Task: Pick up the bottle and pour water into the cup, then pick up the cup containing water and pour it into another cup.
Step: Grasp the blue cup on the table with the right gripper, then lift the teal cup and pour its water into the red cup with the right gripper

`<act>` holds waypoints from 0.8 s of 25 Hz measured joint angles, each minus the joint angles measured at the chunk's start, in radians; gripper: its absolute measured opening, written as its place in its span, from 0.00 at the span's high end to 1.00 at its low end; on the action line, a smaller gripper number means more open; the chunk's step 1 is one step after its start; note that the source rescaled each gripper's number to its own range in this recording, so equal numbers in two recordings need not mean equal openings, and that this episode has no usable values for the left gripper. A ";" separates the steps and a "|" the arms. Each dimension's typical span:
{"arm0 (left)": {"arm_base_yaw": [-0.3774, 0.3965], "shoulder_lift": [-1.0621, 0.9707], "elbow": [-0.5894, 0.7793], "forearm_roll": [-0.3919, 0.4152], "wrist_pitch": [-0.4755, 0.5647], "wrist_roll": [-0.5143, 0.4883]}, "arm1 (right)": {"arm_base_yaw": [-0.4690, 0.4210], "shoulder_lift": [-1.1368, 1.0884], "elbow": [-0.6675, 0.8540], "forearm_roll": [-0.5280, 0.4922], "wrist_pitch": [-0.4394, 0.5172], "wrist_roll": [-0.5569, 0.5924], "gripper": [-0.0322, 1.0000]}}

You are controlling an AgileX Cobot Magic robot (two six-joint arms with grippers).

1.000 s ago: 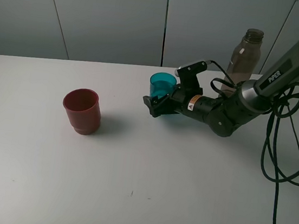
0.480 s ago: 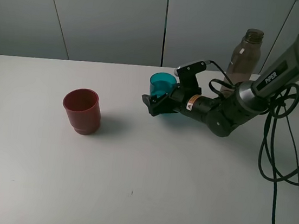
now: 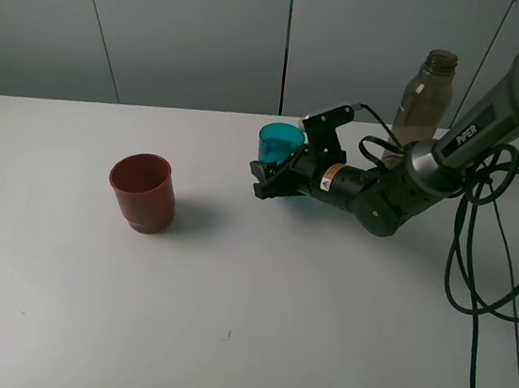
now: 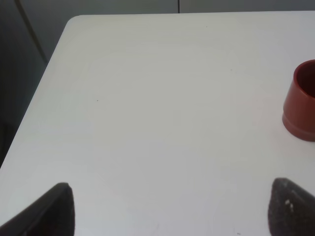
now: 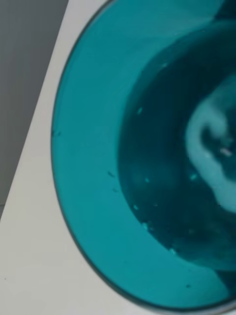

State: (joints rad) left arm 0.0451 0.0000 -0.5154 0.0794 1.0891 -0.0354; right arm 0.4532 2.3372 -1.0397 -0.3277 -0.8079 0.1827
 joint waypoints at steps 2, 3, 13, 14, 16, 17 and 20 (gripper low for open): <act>0.000 0.000 0.000 0.000 0.000 0.000 | 0.000 0.000 0.000 0.000 0.000 0.000 0.89; 0.000 0.000 0.000 0.000 0.000 0.000 | 0.000 0.000 0.000 0.000 0.000 0.000 0.89; 0.000 0.000 0.000 0.000 0.000 -0.006 | 0.000 -0.021 0.000 0.000 0.041 0.000 0.89; 0.000 0.000 0.000 0.000 0.000 -0.006 | 0.000 -0.030 0.000 0.000 0.058 0.000 0.89; 0.000 0.000 0.000 0.000 0.000 -0.006 | 0.000 -0.054 0.000 0.000 0.085 0.000 0.89; 0.000 0.000 0.000 0.000 0.000 -0.006 | 0.000 -0.068 0.000 -0.005 0.095 0.000 0.89; 0.000 0.000 0.000 0.000 0.000 -0.006 | 0.000 -0.110 0.000 -0.031 0.110 0.000 0.89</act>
State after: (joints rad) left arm 0.0451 0.0000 -0.5154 0.0794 1.0891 -0.0410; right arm 0.4532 2.2273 -1.0397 -0.3585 -0.6977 0.1827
